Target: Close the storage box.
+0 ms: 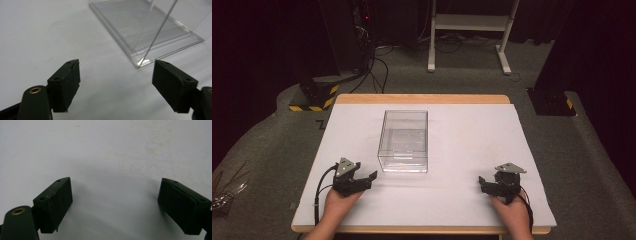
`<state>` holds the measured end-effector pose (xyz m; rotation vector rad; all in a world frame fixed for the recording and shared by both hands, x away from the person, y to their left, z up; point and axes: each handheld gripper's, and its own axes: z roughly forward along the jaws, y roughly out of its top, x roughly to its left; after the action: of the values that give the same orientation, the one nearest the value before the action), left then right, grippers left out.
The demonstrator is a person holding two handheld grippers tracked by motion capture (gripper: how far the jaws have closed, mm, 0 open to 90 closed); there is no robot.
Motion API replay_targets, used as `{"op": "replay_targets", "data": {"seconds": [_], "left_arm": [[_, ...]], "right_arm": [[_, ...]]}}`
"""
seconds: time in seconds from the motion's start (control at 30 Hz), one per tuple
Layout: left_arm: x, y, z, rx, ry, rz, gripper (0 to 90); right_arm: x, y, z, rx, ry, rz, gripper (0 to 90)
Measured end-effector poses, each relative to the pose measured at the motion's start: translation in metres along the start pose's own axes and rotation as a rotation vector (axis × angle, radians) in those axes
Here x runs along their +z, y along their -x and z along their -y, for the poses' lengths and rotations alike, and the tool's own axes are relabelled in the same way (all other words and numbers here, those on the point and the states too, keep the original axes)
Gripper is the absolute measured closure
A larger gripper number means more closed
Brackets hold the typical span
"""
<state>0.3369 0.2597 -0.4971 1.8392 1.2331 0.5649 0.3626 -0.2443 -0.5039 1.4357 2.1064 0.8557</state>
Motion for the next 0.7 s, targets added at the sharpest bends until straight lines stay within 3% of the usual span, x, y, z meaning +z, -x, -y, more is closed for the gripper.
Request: {"op": "replay_targets", "data": {"seconds": [0.2, 0.47, 0.63, 0.7], "left_arm": [[-0.007, -0.02, 0.01, -0.024, -0.038, -0.036, 23.2], [-0.019, -0.04, 0.017, -0.04, -0.05, -0.08, 23.4], [-0.02, -0.044, 0.019, -0.024, -0.083, -0.095, 23.4], [-0.018, -0.042, 0.02, 0.0, -0.105, -0.103, 22.2]], "right_arm": [[0.0, 0.0, 0.0, 0.001, 0.0, 0.0, 12.5], [0.0, 0.0, 0.0, 0.001, 0.002, 0.002, 12.5], [0.0, 0.0, 0.0, 0.001, 0.001, 0.001, 12.5], [0.0, 0.0, 0.0, 0.001, 0.002, 0.002, 12.5]]}}
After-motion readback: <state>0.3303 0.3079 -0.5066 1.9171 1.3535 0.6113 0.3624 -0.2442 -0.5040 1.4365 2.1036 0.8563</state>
